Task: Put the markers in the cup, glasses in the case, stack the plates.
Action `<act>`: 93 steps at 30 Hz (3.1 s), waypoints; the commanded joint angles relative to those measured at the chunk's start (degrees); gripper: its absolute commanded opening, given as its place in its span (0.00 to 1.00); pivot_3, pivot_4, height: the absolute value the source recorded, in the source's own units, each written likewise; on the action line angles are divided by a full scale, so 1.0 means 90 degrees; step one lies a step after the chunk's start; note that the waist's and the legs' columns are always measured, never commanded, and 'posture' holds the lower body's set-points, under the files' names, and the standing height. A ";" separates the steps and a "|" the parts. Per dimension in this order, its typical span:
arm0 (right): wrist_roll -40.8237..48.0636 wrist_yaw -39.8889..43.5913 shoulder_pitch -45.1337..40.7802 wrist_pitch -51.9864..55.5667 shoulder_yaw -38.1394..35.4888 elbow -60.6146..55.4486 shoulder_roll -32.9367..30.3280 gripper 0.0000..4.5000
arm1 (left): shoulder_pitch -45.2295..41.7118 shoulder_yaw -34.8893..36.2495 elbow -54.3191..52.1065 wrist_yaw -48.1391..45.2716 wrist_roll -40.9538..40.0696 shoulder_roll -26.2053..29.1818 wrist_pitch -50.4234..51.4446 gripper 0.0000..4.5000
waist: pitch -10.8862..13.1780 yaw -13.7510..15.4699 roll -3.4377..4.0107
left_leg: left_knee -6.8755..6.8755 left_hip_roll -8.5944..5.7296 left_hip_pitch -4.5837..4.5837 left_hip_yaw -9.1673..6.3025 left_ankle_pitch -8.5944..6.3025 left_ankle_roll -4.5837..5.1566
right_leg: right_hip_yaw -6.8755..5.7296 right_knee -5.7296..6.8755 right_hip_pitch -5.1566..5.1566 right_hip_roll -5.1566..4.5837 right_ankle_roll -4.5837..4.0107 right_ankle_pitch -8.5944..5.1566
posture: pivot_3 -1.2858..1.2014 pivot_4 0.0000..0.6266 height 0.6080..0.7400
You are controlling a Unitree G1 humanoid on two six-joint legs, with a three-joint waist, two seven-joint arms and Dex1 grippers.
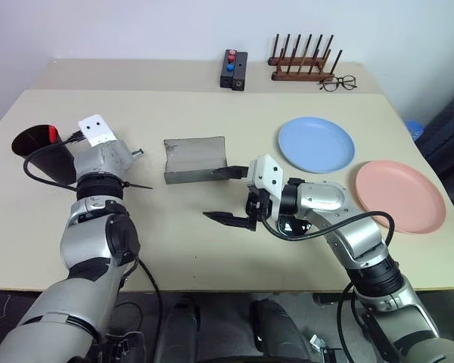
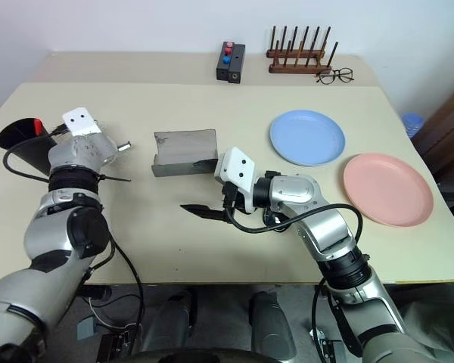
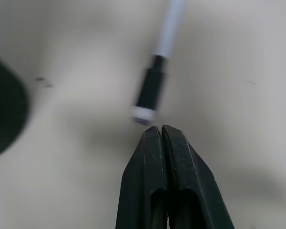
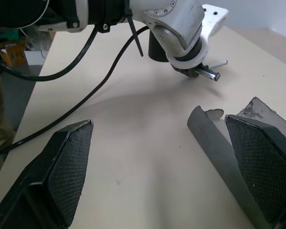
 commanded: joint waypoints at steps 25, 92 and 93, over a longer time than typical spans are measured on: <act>-0.0191 -0.0114 0.0066 -0.0294 0.0091 -0.0043 0.0165 1.00 | -0.0505 -0.0384 0.1497 -0.1175 0.0248 0.0810 -0.1248 0.76 | 0.0000 -0.0011 -0.0001 | -0.0003 0.0000 -0.0001 0.0000 0.0000 0.0000 | -0.0001 -0.0002 -0.0003 0.0000 0.0000 0.0000 | 0.52 0.24 0.99; -0.0319 0.0092 -0.0088 -0.0778 -0.0040 0.0517 0.0132 1.00 | 0.2558 -0.0238 -0.7709 -0.1935 0.0976 -0.0874 0.5448 0.70 | 0.0001 -0.0034 -0.0001 | 0.0013 0.0001 0.0000 -0.0006 -0.0001 0.0002 | 0.0000 0.0002 0.0002 0.0001 -0.0005 0.0001 | 0.52 0.24 0.99; -0.0319 0.0082 -0.0081 -0.0775 -0.0039 0.0509 0.0132 1.00 | 0.2524 -0.0240 -0.7607 -0.1955 0.0991 -0.0856 0.5394 0.70 | 0.0001 -0.0029 -0.0001 | 0.0013 0.0001 0.0000 -0.0006 -0.0001 0.0002 | 0.0000 0.0002 0.0002 0.0001 -0.0005 0.0000 | 0.52 0.24 0.99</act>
